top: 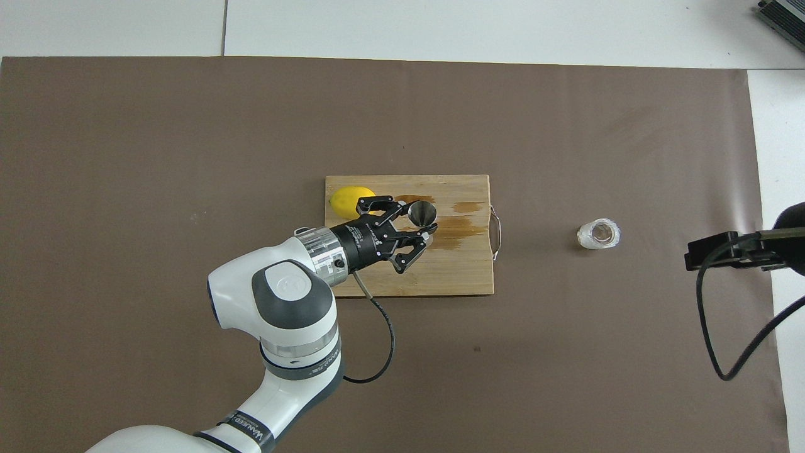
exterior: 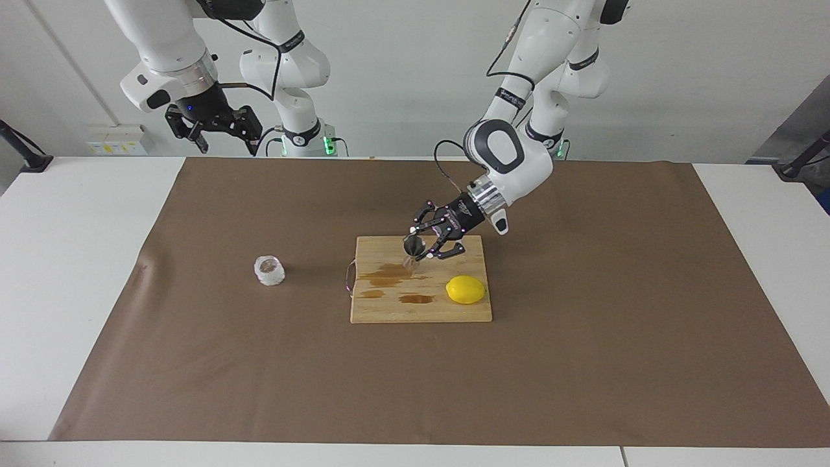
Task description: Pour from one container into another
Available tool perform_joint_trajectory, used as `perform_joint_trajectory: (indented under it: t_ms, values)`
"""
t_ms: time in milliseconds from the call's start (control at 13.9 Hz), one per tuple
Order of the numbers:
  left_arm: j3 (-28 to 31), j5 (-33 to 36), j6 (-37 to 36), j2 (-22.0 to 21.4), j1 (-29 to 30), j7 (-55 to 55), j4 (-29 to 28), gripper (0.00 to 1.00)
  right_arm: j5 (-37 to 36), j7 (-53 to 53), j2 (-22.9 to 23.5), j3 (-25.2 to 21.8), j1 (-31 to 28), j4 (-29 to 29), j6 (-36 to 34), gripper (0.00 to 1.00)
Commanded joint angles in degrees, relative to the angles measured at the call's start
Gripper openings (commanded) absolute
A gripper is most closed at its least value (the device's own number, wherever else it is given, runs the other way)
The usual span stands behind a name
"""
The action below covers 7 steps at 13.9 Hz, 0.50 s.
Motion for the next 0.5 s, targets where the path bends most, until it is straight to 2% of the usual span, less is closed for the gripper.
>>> perform_joint_trajectory:
  t_ms: [0,431]
  values:
    - [-0.02,-1.81,1.62,1.11,-0.79,1.97,1.96,0.0,-0.53,-1.56,-1.47,0.03,-0.46,-1.55,0.34,1.0]
    - [-2.29,-1.89,1.53,3.83,0.0,8.91,4.77,0.0,-0.62,-1.56,-1.47,0.03,-0.46,-1.55,0.34,1.0]
